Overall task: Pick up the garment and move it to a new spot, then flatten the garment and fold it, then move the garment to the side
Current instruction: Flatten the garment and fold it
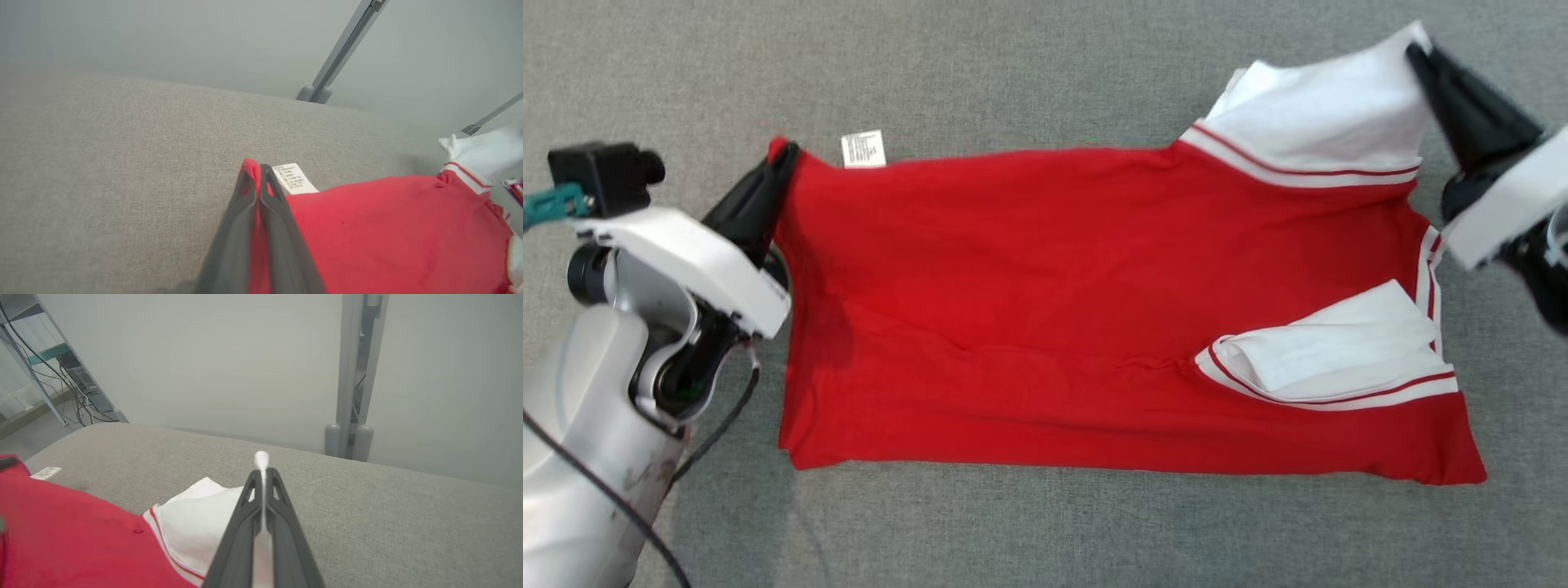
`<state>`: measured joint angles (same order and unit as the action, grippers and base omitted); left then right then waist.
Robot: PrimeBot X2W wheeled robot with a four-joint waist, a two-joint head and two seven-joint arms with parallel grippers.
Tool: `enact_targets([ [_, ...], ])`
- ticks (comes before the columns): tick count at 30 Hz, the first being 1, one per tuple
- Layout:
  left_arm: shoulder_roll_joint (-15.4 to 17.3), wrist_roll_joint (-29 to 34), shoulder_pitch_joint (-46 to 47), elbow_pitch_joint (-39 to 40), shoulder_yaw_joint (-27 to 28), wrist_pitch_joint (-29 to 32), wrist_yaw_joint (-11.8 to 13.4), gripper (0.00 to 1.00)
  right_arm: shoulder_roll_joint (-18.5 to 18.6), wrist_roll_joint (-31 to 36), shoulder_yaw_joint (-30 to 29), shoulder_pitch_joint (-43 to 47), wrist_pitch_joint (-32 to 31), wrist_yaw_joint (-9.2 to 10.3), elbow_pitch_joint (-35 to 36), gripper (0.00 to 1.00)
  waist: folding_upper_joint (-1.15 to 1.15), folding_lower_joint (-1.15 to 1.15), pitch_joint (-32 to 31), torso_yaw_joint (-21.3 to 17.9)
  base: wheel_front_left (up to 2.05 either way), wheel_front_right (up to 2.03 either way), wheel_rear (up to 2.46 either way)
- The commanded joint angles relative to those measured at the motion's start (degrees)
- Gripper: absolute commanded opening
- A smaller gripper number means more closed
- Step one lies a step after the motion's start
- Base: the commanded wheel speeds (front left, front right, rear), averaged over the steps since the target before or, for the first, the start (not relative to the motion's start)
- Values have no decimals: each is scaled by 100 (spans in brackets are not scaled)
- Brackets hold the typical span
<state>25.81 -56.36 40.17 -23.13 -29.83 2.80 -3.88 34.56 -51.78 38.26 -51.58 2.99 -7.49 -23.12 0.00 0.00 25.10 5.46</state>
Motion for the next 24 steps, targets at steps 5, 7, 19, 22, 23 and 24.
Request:
enact_targets([
  [5, 330, -483, -909, 861, 260, 134, 168, 0, 273, -503, -217, 1180, -89, -1, 969, 0, 0, 0, -177, -115, 0, 0, 0],
  [7, 435, -692, -1298, 1225, 357, 172, 257, 0, 340, -686, -406, 1682, -96, -1, 1337, 0, 0, 0, -210, -138, 0, 0, 0],
  [19, 683, -1393, -2702, 2166, 757, 154, 657, 0, -108, -775, -1750, 4364, -161, -2, 2586, 0, 0, 0, -300, -213, 0, 0, 0],
  [22, 655, -1449, -2779, 2087, 736, 189, 713, 28, -390, -607, -1954, 4670, -322, -2, 2680, 0, 0, 0, -293, -252, 0, 0, 0],
  [23, 636, -1435, -2791, 2036, 748, 147, 751, 70, -487, -526, -2006, 4712, -377, -2, 2690, 13, 0, 0, -282, -274, 0, 0, 0],
  [24, 609, -1397, -2770, 1989, 767, 94, 789, 100, -591, -455, -2058, 4738, -386, -2, 2712, 46, 0, 0, -277, -283, 0, 0, 0],
])
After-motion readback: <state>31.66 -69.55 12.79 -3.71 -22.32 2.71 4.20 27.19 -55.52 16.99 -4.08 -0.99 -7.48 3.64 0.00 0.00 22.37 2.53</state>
